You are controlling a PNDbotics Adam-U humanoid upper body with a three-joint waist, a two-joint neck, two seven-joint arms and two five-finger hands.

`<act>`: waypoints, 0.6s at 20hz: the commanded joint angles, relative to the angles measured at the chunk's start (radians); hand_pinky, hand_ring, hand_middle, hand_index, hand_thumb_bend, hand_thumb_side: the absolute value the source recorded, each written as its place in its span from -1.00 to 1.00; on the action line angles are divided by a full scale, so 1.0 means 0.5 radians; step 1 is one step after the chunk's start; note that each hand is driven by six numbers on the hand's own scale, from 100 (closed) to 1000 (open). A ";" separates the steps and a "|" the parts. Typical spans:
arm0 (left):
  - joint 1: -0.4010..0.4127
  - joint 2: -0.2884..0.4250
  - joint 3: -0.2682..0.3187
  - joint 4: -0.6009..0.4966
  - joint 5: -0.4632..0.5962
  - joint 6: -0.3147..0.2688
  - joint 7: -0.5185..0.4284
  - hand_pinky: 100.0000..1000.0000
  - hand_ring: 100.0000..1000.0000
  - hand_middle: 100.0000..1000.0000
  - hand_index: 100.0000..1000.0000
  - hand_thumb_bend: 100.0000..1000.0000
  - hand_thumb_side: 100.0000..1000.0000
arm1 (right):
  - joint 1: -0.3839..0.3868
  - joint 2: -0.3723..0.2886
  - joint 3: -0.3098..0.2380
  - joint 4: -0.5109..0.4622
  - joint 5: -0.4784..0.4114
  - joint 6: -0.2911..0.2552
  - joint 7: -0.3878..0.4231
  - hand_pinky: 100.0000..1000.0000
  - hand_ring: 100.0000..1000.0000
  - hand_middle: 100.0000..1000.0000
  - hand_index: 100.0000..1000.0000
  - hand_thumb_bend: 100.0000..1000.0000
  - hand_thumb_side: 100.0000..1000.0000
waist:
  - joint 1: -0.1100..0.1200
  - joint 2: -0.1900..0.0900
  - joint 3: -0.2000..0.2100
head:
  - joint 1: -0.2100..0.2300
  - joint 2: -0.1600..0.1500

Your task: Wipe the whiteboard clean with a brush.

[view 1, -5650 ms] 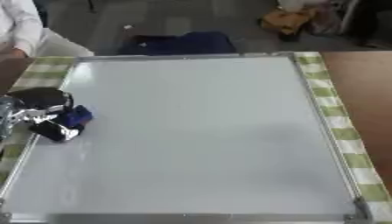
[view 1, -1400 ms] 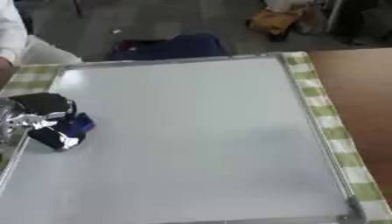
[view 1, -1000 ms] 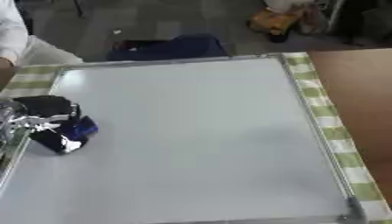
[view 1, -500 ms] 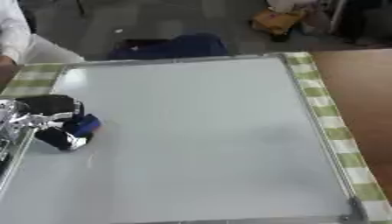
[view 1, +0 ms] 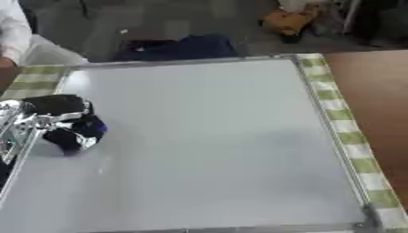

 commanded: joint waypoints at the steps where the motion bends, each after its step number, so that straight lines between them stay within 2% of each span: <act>1: -0.027 0.081 0.031 -0.052 -0.092 -0.157 -0.174 0.33 -0.10 -0.65 -0.84 -0.97 0.11 | -0.006 -0.048 -0.017 -0.028 -0.007 0.004 0.000 0.30 0.08 -0.14 -0.01 -1.00 1.00 | -0.005 -0.048 -0.001 | -0.009 -0.008; 4: -0.016 0.085 0.060 -0.008 -0.227 -0.090 -0.066 0.33 -0.12 -0.66 -0.85 -0.92 0.10 | -0.006 -0.046 -0.019 -0.028 -0.005 0.006 0.002 0.30 0.08 -0.14 -0.01 -1.00 1.00 | -0.004 -0.043 -0.001 | -0.012 -0.007; 12: -0.008 0.087 0.098 0.111 -0.485 -0.028 0.156 0.34 -0.14 -0.65 -0.86 -0.89 0.08 | -0.006 -0.045 -0.019 -0.028 0.001 0.004 0.012 0.30 0.08 -0.15 -0.02 -1.00 1.00 | -0.001 -0.029 -0.003 | -0.011 -0.005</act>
